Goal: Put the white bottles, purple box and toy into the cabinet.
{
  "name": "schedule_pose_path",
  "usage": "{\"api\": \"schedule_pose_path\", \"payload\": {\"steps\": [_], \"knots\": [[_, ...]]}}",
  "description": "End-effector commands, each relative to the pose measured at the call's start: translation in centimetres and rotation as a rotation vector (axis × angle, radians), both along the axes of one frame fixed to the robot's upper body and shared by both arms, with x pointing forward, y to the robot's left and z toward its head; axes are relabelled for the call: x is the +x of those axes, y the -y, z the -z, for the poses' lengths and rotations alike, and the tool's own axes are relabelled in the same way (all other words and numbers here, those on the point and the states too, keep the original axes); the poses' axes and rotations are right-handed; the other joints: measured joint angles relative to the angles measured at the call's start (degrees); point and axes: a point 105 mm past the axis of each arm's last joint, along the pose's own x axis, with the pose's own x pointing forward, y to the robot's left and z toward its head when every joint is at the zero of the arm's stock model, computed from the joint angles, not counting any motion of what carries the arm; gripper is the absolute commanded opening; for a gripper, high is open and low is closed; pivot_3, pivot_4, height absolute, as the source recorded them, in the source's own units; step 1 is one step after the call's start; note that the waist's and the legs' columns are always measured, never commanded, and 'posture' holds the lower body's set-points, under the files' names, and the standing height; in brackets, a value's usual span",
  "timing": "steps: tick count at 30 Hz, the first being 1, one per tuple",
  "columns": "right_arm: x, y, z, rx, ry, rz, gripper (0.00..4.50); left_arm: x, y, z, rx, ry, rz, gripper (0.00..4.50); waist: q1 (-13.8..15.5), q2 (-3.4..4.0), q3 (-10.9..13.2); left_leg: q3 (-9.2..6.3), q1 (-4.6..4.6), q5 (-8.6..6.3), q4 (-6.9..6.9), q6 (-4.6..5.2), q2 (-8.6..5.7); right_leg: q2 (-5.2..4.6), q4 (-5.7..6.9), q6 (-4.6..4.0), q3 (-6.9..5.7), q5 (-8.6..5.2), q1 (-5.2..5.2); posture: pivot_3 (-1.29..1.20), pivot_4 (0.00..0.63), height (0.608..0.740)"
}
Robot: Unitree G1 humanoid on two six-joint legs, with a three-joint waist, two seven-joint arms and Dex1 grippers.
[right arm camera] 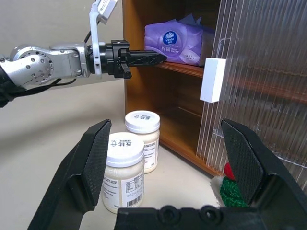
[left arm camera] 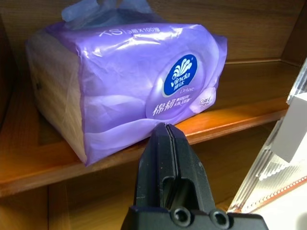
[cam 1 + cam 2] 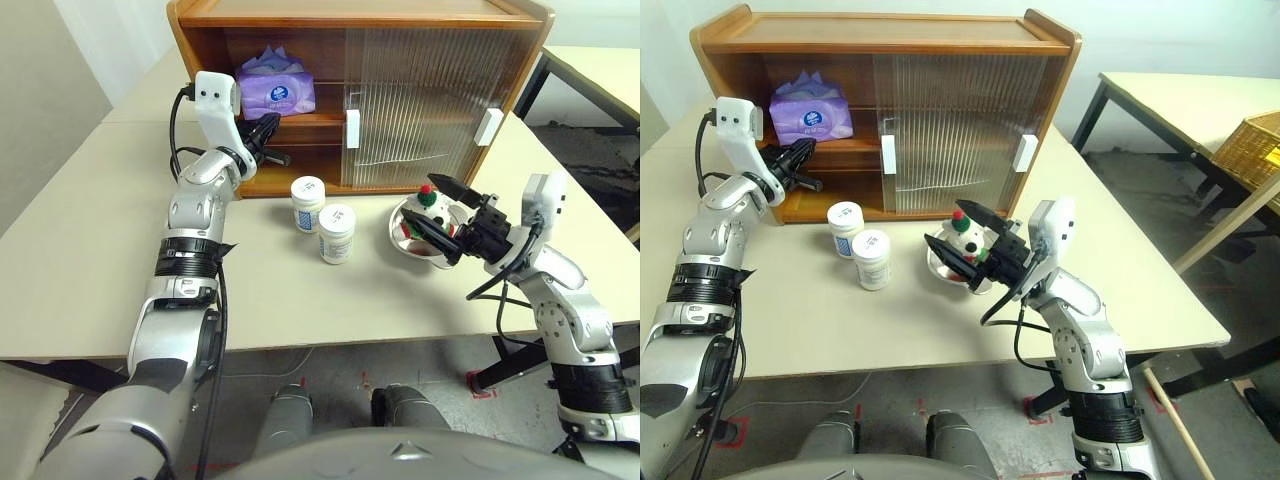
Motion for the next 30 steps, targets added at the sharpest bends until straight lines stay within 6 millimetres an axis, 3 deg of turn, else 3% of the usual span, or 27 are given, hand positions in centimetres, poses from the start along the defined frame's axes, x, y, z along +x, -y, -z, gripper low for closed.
{"api": "schedule_pose_path", "payload": {"steps": [1, 9, 24, 30], "knots": [[0.1, 0.5, 0.2, 0.008, -0.004, 0.013, 4.50, 0.4, 0.1, -0.1, 0.018, 0.009, -0.010, 0.04, -0.02, 0.00, 0.00, 0.00, 0.00, 0.00, 0.00, 0.01, 0.00, 0.01, 0.00, 0.00, 0.00, -0.01, 0.00, 0.06, 0.060, 0.740], [0.1, 0.7, 0.6, 0.010, -0.006, 0.014, 4.50, 0.7, 0.2, -1.7, 0.004, 0.085, -0.048, 0.04, -0.02, -0.04, 0.03, 0.03, -0.01, 0.00, 0.00, 0.03, -0.01, 0.02, -0.01, 0.02, -0.01, -0.02, 0.00, 0.05, 0.059, 0.740], [0.0, 0.5, 0.6, 0.014, -0.003, 0.015, 4.50, 2.1, -0.4, -1.6, -0.023, 0.082, -0.120, 0.04, -0.20, -0.12, 0.10, 0.04, -0.01, 0.00, 0.00, 0.05, -0.01, 0.03, -0.01, 0.02, -0.01, -0.02, 0.01, 0.05, 0.058, 0.740], [0.0, 0.5, 0.7, 0.013, -0.006, 0.016, 4.50, 2.1, 0.9, -2.2, -0.033, 0.110, -0.051, 0.04, -0.20, -0.13, 0.11, 0.05, -0.02, 0.04, 0.00, 0.12, -0.01, 0.03, -0.02, 0.05, -0.01, -0.04, 0.01, 0.05, 0.060, 0.740]]}}
